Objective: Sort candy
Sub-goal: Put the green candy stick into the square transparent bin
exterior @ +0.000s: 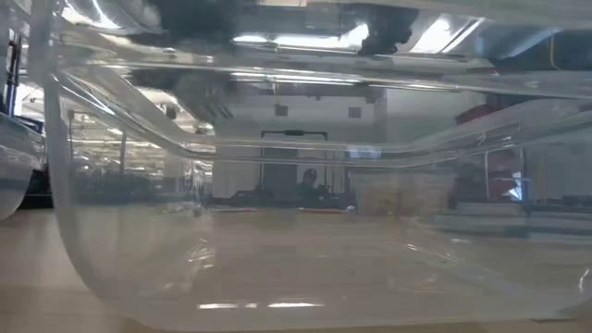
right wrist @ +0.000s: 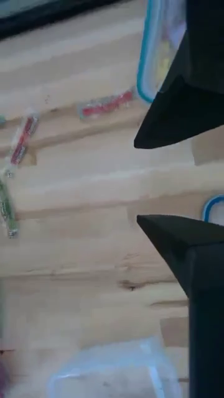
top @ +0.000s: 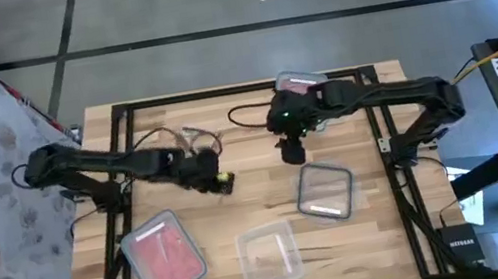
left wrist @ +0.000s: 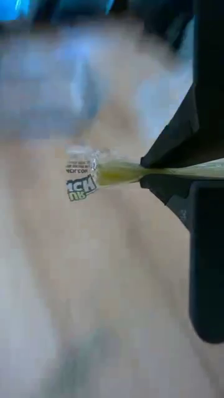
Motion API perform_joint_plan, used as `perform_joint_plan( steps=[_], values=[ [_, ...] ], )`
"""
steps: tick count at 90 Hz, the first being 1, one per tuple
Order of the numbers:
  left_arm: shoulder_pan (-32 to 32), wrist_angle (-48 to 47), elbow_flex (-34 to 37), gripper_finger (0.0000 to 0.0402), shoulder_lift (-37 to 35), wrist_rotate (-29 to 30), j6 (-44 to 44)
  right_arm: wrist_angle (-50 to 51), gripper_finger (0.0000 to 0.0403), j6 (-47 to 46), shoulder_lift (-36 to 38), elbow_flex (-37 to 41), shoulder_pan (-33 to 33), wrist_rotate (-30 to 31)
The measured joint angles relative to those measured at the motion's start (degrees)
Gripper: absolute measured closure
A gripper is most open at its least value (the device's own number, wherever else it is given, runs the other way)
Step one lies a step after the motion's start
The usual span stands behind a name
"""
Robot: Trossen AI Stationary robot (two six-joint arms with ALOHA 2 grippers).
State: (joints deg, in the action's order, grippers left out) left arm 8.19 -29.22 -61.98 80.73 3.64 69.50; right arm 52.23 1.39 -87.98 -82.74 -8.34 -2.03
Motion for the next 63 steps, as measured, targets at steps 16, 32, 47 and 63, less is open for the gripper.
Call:
perform_joint_plan(
  steps=[16,32,47,63],
  values=[
    [8.9,15.3,0.0,0.0397,4.7,2.9,-2.2,0.1,0.0237,1.9,1.0,0.0,0.1,-2.3],
    [13.9,26.7,-0.2,0.0397,12.2,6.6,0.1,1.1,0.0238,-0.5,1.0,0.0,0.1,-8.5],
    [14.1,23.4,-5.9,0.0397,18.4,1.6,-10.1,2.0,0.0238,-7.5,1.6,0.0,1.8,-8.8],
    [13.1,9.7,-12.6,0.0397,22.3,-3.4,-20.4,-0.6,0.0238,-14.5,1.6,0.0,6.4,-6.3]
  ],
)
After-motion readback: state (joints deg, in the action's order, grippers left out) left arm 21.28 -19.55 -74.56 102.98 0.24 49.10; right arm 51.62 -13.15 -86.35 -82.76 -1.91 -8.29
